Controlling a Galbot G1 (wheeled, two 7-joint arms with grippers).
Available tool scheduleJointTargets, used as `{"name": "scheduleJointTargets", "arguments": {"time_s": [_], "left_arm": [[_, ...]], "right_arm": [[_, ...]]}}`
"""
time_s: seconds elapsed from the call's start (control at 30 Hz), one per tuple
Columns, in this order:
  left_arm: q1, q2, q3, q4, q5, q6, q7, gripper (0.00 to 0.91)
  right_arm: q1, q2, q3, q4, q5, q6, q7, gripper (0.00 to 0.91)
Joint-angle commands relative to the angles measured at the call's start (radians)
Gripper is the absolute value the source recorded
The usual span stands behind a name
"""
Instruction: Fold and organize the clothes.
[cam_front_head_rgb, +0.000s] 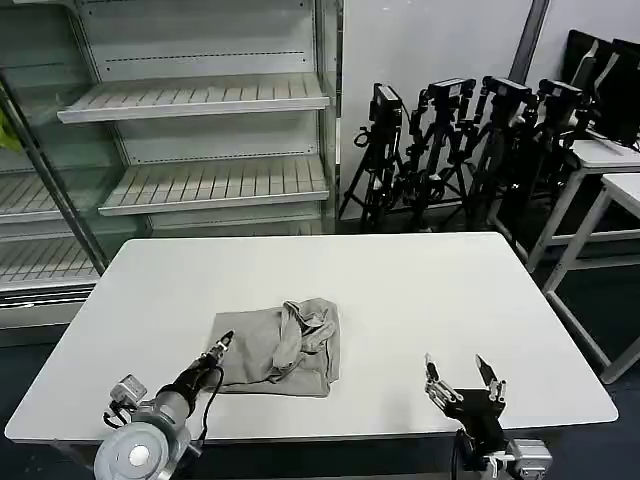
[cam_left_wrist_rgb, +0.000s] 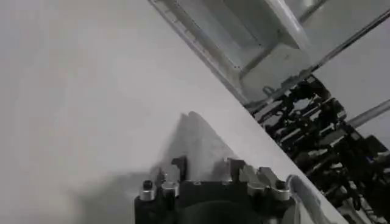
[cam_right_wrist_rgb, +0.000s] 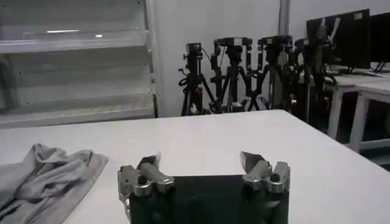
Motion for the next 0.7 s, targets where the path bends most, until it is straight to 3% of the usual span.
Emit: {"name": "scheduleJointTargets", "arguments": {"time_s": [0.03,0.4,0.6,0.7], "left_arm": [[-0.014,-0.019,0.000,0.002,-0.034,-0.033,0.007,0.040],[0.011,-0.006,-0.080,-0.035,-0.121,-0.039,0.010,0.040],[0.053,0.109,-0.287,-0.040,-0.229,-0.010,0.010,0.040],[0.074,0.231,-0.432,-0.008,-0.267,0.019,0.018,0.040]], "right_arm": [[-0.005,0.001,0.001,0.010,-0.003,-0.001,0.001,0.907],[-0.007,-0.003,0.009,0.023,-0.001,-0.002,0.000,0.907],[0.011,-0.005,0.008,0.013,0.013,0.001,-0.001,0.907],[0.022,-0.005,0.002,0.001,0.020,0.005,-0.003,0.907]]}}
